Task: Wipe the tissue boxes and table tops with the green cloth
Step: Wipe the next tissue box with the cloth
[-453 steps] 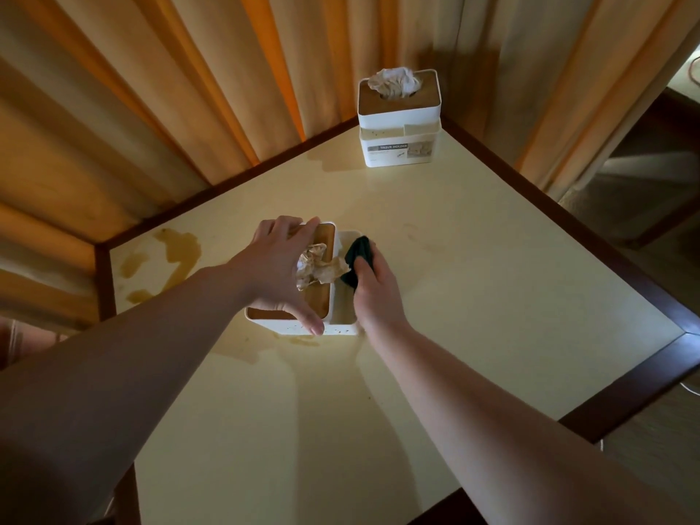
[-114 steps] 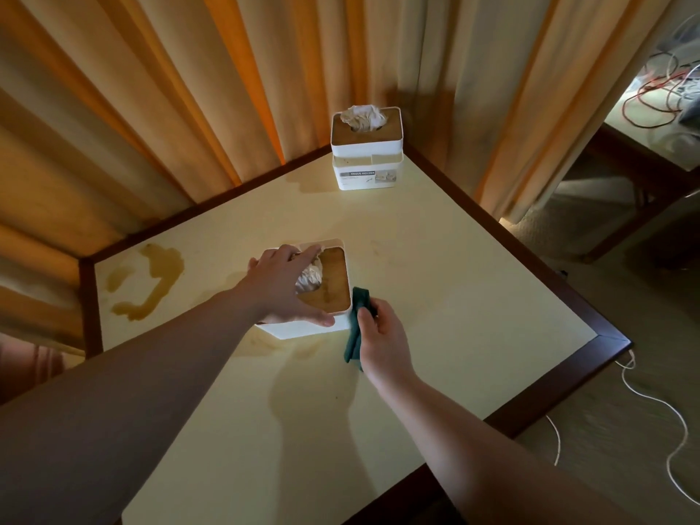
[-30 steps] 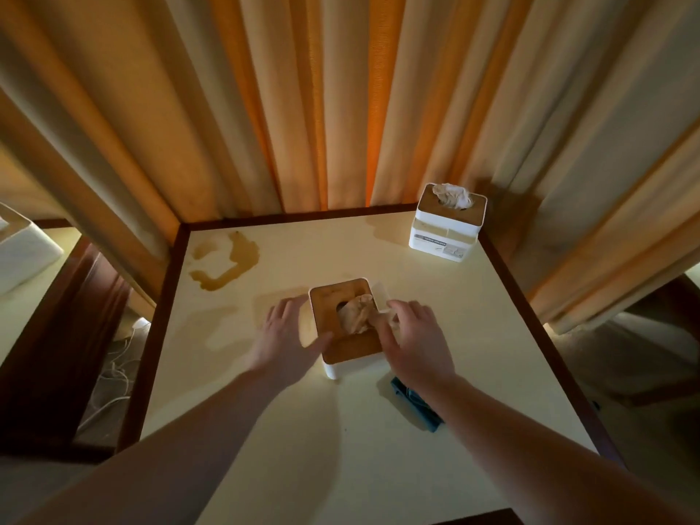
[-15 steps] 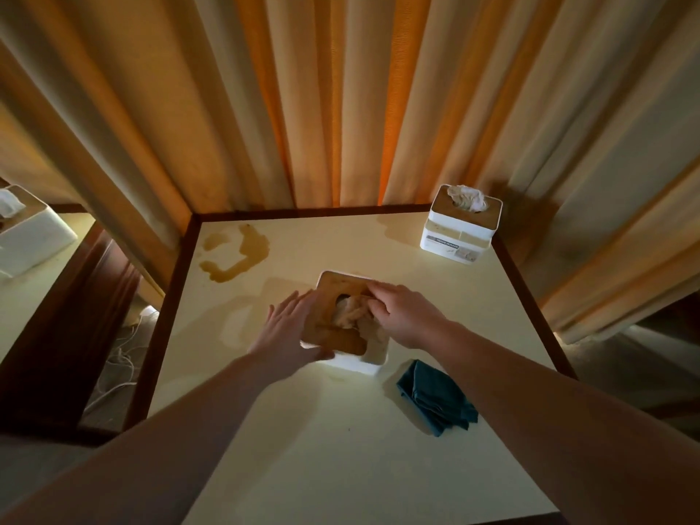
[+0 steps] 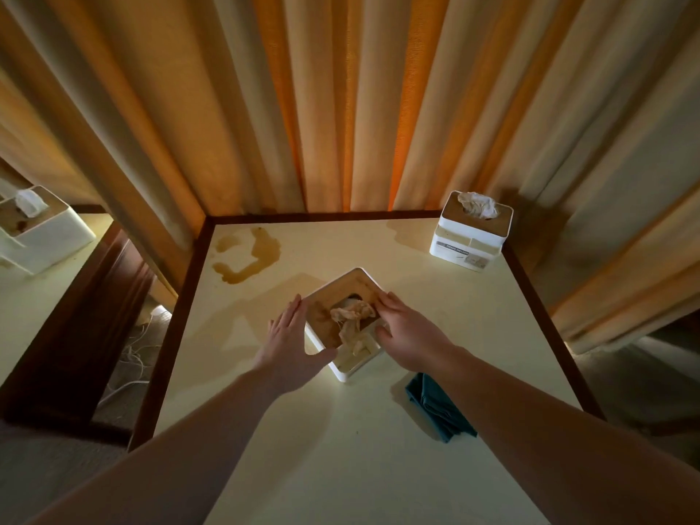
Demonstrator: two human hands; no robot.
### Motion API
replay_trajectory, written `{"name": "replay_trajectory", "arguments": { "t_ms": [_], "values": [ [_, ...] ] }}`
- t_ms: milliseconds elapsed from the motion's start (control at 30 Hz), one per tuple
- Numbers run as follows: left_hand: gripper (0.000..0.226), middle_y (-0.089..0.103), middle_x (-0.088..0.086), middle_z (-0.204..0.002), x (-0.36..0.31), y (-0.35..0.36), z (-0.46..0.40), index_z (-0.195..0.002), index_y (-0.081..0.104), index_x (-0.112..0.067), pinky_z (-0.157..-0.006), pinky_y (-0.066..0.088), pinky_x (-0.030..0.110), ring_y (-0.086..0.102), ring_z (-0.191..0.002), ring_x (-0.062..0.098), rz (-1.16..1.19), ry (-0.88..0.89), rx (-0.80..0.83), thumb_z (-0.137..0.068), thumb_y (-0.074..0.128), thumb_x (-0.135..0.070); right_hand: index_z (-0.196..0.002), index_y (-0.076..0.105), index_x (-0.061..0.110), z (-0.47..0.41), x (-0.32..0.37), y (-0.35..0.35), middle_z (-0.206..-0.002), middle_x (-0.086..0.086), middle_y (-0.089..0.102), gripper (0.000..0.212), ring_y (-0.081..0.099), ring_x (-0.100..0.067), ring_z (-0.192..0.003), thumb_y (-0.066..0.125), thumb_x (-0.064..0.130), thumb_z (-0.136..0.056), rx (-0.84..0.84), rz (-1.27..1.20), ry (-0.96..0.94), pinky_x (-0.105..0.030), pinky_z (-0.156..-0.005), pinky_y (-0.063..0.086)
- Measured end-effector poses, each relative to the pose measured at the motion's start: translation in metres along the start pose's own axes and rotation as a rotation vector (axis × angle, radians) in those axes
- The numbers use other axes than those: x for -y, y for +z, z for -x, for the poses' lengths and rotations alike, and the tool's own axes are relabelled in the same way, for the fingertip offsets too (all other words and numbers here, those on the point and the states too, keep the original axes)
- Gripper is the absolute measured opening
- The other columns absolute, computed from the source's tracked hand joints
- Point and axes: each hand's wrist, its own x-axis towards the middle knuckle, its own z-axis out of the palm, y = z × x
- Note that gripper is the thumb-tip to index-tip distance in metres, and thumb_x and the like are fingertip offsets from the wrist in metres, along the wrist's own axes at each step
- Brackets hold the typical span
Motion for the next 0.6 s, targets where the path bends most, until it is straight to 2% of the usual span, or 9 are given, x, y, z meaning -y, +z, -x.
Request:
{"name": "replay_trajectory", "arguments": {
  "t_ms": [67,133,200,267,300,367,467,533,600],
  "values": [
    [0.119,-0.004,-0.003,-0.173,0.000,0.001,-0.004,-0.165,-0.003,-0.020,-0.129,0.001,0.047,-0.006,-0.158,0.016,-0.027,-0.010,0.021,-0.084,0.064,-0.074,-0.158,0.036,0.018,0.006,0.000,0.005,-0.169,0.004,0.028,0.056,0.019,-0.012,-0.156,0.041,0.029,-0.104,-0.050,-0.009,-0.001,-0.041,-0.118,0.039],
    [0.121,-0.006,-0.004,-0.172,0.002,-0.002,-0.012,-0.165,-0.006,-0.021,-0.127,-0.002,0.050,-0.009,-0.158,0.015,-0.073,0.011,0.042,-0.081,0.057,-0.082,-0.150,0.048,0.021,0.014,0.001,0.007,-0.161,0.004,0.041,0.052,0.037,-0.013,-0.147,0.040,0.033,-0.100,-0.080,0.024,0.016,-0.039,-0.110,0.047],
    [0.117,-0.005,-0.004,-0.172,0.004,-0.008,-0.018,-0.165,-0.004,-0.026,-0.126,-0.003,0.054,-0.009,-0.158,0.018,-0.113,0.045,0.061,-0.081,0.053,-0.085,-0.134,0.061,0.029,0.021,0.004,0.009,-0.139,0.006,0.061,0.042,0.062,-0.015,-0.114,0.040,0.040,-0.098,-0.124,0.134,0.045,-0.036,-0.090,0.056],
    [0.105,0.002,-0.003,-0.173,0.002,-0.013,-0.022,-0.164,0.007,-0.036,-0.125,0.000,0.057,-0.005,-0.159,0.023,-0.140,0.114,0.053,-0.082,0.056,-0.082,-0.118,0.069,0.031,0.026,0.008,0.009,-0.107,0.009,0.071,0.039,0.065,-0.010,-0.082,0.040,0.049,-0.099,-0.175,0.202,0.080,-0.033,-0.073,0.058],
    [0.098,0.009,-0.001,-0.172,0.001,-0.014,-0.024,-0.162,0.017,-0.041,-0.126,0.004,0.058,-0.001,-0.159,0.025,-0.140,0.158,0.042,-0.083,0.061,-0.078,-0.110,0.071,0.031,0.027,0.010,0.008,-0.095,0.010,0.071,0.042,0.063,-0.008,-0.075,0.039,0.055,-0.098,-0.188,0.196,0.098,-0.032,-0.069,0.057],
    [0.080,0.026,0.000,-0.167,-0.001,-0.015,-0.030,-0.152,0.043,-0.044,-0.125,0.020,0.056,0.012,-0.154,0.027,-0.111,0.235,0.024,-0.081,0.072,-0.068,-0.095,0.070,0.028,0.027,0.015,0.003,-0.083,0.010,0.066,0.051,0.060,-0.007,-0.072,0.035,0.065,-0.096,-0.206,0.159,0.116,-0.031,-0.066,0.056],
    [0.045,0.049,-0.004,-0.146,-0.004,-0.013,-0.042,-0.118,0.075,-0.038,-0.116,0.033,0.047,0.029,-0.139,0.024,-0.064,0.280,0.015,-0.076,0.085,-0.049,-0.081,0.055,0.027,0.019,0.019,-0.005,-0.077,0.008,0.057,0.042,0.056,-0.009,-0.069,0.041,0.063,-0.095,-0.246,0.102,0.092,-0.031,-0.060,0.051],
    [0.030,0.057,-0.007,-0.128,-0.010,-0.013,-0.048,-0.103,0.079,-0.031,-0.110,0.035,0.041,0.037,-0.127,0.022,-0.053,0.272,0.034,-0.075,0.087,-0.039,-0.081,0.051,0.029,0.011,0.019,-0.007,-0.082,0.009,0.055,0.034,0.053,-0.010,-0.077,0.048,0.060,-0.096,-0.230,0.078,0.054,-0.031,-0.062,0.050],
    [0.020,0.060,-0.010,-0.106,-0.018,-0.015,-0.051,-0.094,0.076,-0.028,-0.098,0.040,0.039,0.044,-0.112,0.020,-0.061,0.282,0.025,-0.078,0.085,-0.035,-0.087,0.054,0.029,0.003,0.018,-0.007,-0.093,0.010,0.055,0.030,0.050,-0.012,-0.092,0.051,0.058,-0.095,-0.192,0.066,-0.007,-0.031,-0.071,0.051]
  ]
}}
